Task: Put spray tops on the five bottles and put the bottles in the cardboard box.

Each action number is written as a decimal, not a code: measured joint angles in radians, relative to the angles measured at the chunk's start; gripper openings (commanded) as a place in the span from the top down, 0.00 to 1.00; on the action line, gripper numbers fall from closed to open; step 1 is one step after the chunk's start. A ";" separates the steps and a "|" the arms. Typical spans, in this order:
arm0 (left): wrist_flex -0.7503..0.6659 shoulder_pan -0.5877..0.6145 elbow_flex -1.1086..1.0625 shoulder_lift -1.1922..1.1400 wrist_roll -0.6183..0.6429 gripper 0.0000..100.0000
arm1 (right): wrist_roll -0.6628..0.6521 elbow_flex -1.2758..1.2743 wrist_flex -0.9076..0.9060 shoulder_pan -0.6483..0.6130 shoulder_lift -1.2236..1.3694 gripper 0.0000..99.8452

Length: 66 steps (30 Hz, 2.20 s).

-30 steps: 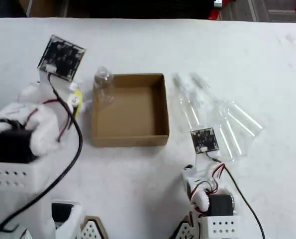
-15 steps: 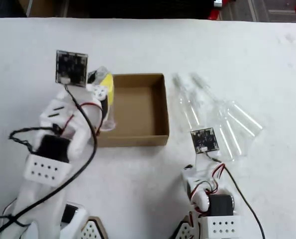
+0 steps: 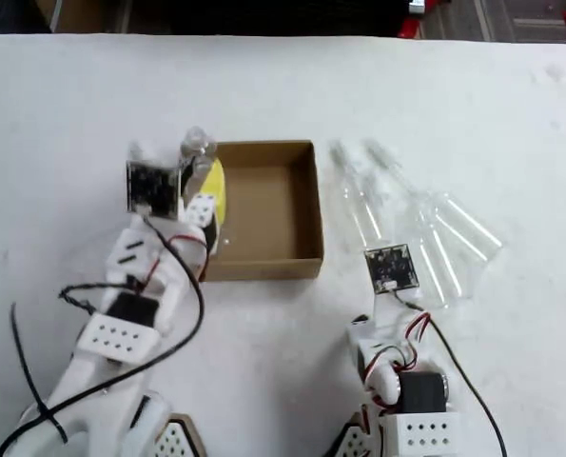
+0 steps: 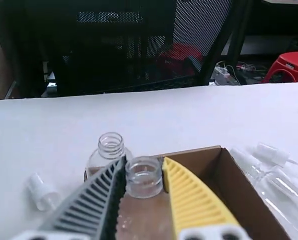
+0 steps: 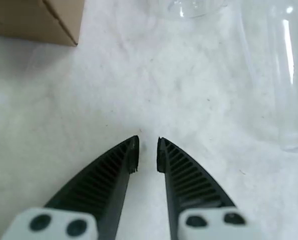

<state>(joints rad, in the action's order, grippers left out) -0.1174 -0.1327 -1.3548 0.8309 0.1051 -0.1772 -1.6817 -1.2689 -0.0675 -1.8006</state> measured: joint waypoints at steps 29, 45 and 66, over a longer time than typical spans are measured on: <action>-0.509 0.044 -0.324 0.002 -0.098 0.98 | 0.000 0.000 0.000 -0.002 0.000 0.96; -0.489 0.044 -0.324 0.002 -0.107 0.75 | 0.000 0.000 0.000 -0.002 0.000 0.96; -0.434 0.034 -0.324 0.002 -0.107 0.79 | 0.000 0.000 0.000 -0.002 0.000 0.96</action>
<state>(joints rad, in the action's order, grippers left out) -0.5516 -0.0990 -1.6786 0.8324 -0.0023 -0.1772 -1.6817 -1.2689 -0.0690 -1.8006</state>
